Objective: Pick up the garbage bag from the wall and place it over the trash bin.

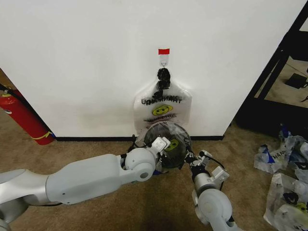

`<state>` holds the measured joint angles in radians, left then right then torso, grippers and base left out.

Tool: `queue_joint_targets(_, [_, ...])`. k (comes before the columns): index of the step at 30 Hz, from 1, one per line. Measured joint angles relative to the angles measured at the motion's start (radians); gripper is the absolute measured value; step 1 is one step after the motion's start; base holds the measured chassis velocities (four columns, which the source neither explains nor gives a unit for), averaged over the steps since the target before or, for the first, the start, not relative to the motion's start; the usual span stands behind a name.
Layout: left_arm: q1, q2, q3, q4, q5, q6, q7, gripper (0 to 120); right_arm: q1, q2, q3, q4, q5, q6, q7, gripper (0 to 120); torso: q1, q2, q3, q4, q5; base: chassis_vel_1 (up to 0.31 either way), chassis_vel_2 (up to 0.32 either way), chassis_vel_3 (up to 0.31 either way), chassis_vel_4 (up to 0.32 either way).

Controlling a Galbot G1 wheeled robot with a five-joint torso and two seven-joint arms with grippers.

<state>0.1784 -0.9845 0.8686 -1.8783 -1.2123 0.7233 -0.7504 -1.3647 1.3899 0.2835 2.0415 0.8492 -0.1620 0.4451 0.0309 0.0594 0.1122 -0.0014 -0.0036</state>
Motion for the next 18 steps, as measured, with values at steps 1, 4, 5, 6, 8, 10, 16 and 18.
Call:
queue_joint_targets(1, [-0.005, -0.016, 0.007, 0.013, -0.010, 0.002, -0.004, 0, 0.001, -0.001, -0.001, 0.000, 0.000, 0.000, 0.000, 1, 0.000, 0.000, 0.000, -0.0001, -0.0001, 0.000, 0.000, 0.000, 0.000])
queue_joint_targets(4, [-0.020, -0.044, 0.024, 0.040, -0.036, 0.009, -0.017, 0, 0.001, -0.001, -0.005, 0.000, -0.001, 0.000, 0.000, 1, 0.000, 0.000, 0.000, -0.0003, 0.0000, 0.000, 0.000, 0.000, 0.000])
queue_joint_targets(5, [-0.032, -0.056, 0.035, 0.055, -0.051, 0.011, -0.024, 0, 0.001, -0.002, -0.007, 0.000, -0.001, 0.000, 0.000, 1, 0.000, 0.000, 0.000, -0.0002, 0.0001, 0.000, 0.000, 0.000, 0.000])
queue_joint_targets(6, [-0.042, -0.066, 0.045, 0.067, -0.060, 0.011, -0.028, 0, 0.001, -0.002, -0.008, 0.000, -0.001, 0.000, 0.000, 1, 0.000, 0.000, 0.000, -0.0002, 0.0001, 0.000, 0.000, 0.000, 0.000])
queue_joint_targets(8, [-0.051, -0.074, 0.052, 0.079, -0.066, 0.012, -0.029, 0, 0.001, -0.003, -0.009, 0.000, -0.002, 0.000, 0.000, 1, 0.000, 0.000, 0.000, -0.0002, 0.0000, 0.000, 0.000, 0.000, 0.000])
queue_joint_targets(10, [-0.064, -0.094, 0.062, 0.105, -0.075, 0.012, -0.033, 0, 0.001, -0.004, -0.012, 0.000, -0.002, 0.000, 0.000, 1, 0.000, 0.000, 0.000, 0.0000, 0.0002, 0.000, 0.000, 0.000, 0.000])
queue_joint_targets(16, [-0.082, -0.147, 0.078, 0.180, -0.082, 0.012, -0.036, 0, 0.001, -0.008, -0.017, 0.000, -0.002, 0.000, -0.002, 1, 0.000, 0.000, 0.000, -0.0002, 0.0000, 0.000, 0.000, 0.000, 0.000])
queue_joint_targets(18, [-0.086, -0.163, 0.084, 0.201, -0.083, 0.012, -0.036, 0, 0.000, -0.010, -0.017, 0.000, -0.002, 0.000, -0.002, 1, 0.000, 0.000, 0.000, -0.0002, 0.0001, 0.000, 0.000, 0.000, 0.000])
